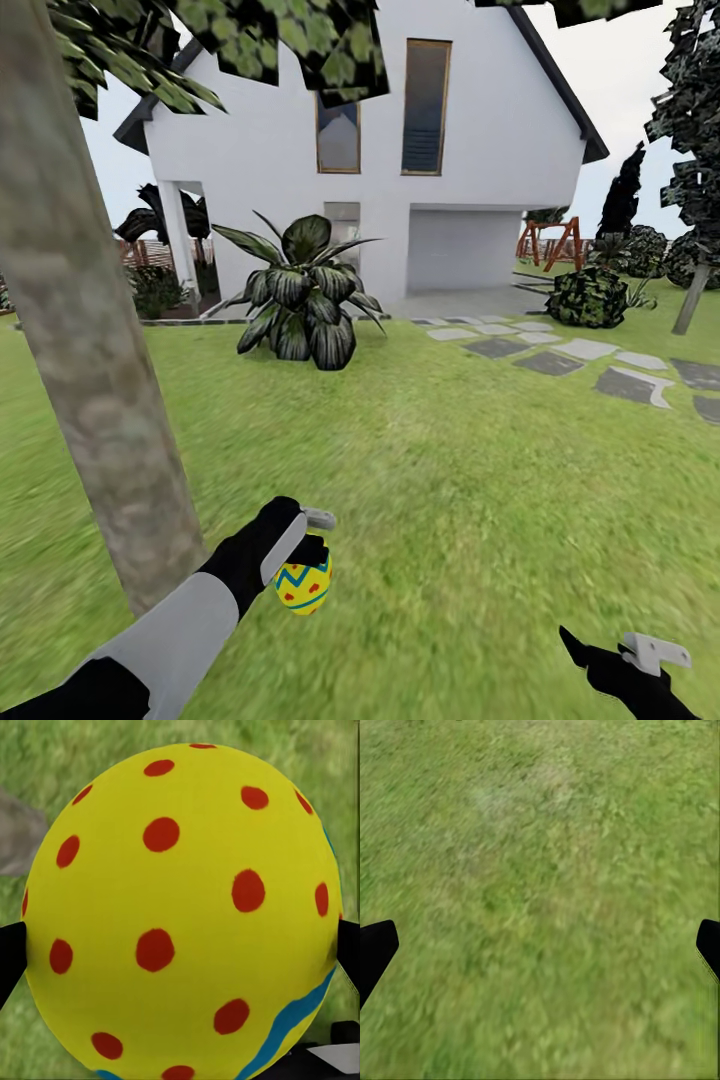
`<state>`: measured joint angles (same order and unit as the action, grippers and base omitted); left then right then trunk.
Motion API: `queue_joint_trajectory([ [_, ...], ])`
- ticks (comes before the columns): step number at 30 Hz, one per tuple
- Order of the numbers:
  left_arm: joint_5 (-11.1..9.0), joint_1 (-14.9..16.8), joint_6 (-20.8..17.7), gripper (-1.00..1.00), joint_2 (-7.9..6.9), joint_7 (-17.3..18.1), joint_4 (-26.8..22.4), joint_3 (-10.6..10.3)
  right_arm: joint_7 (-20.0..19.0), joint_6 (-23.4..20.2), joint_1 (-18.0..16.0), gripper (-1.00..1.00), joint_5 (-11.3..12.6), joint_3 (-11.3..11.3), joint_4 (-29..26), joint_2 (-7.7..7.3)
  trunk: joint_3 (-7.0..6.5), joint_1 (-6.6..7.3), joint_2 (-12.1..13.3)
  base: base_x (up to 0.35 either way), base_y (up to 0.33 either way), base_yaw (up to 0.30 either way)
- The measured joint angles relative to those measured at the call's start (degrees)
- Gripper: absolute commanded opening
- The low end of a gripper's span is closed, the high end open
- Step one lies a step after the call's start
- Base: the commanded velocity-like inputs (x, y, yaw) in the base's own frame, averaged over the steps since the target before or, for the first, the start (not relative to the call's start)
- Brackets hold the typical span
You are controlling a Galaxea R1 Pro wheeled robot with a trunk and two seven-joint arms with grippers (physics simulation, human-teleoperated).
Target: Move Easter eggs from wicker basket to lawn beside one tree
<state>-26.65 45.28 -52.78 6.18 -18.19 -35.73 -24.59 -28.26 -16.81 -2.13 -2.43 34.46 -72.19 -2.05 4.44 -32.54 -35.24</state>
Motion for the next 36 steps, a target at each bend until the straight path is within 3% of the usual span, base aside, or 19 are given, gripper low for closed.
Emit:
queue_joint_trajectory([
  [9, -0.1, 0.0, -0.1, -1.00, -0.07, 0.1, -0.3, 0.0, -0.1, 0.5, 0.0, 1.00, 0.1, 0.2, 0.0, -0.05, 0.28, -0.02, 0.0, 0.044, -0.046, 0.225],
  [17, -0.2, 0.0, -0.1, -1.00, -0.08, 0.1, -0.6, 0.0, 0.0, 0.5, 0.0, 1.00, 0.1, 0.2, 0.0, -0.17, 0.42, -0.02, 0.0, -0.010, 0.000, 0.033],
  [30, -0.1, 0.0, -0.1, -1.00, -0.08, 0.1, -0.6, 0.0, 0.0, 0.4, 0.0, 1.00, 0.1, 0.3, 0.1, -0.17, 0.42, -0.05, 0.0, -0.281, 0.000, 0.000],
  [36, -0.1, 0.0, -0.1, -1.00, -0.08, 0.1, -0.6, 0.0, -0.1, 0.6, 0.0, 1.00, 0.1, 0.2, 0.0, 0.00, 0.42, -0.03, 0.0, -0.064, 0.000, 0.000],
])
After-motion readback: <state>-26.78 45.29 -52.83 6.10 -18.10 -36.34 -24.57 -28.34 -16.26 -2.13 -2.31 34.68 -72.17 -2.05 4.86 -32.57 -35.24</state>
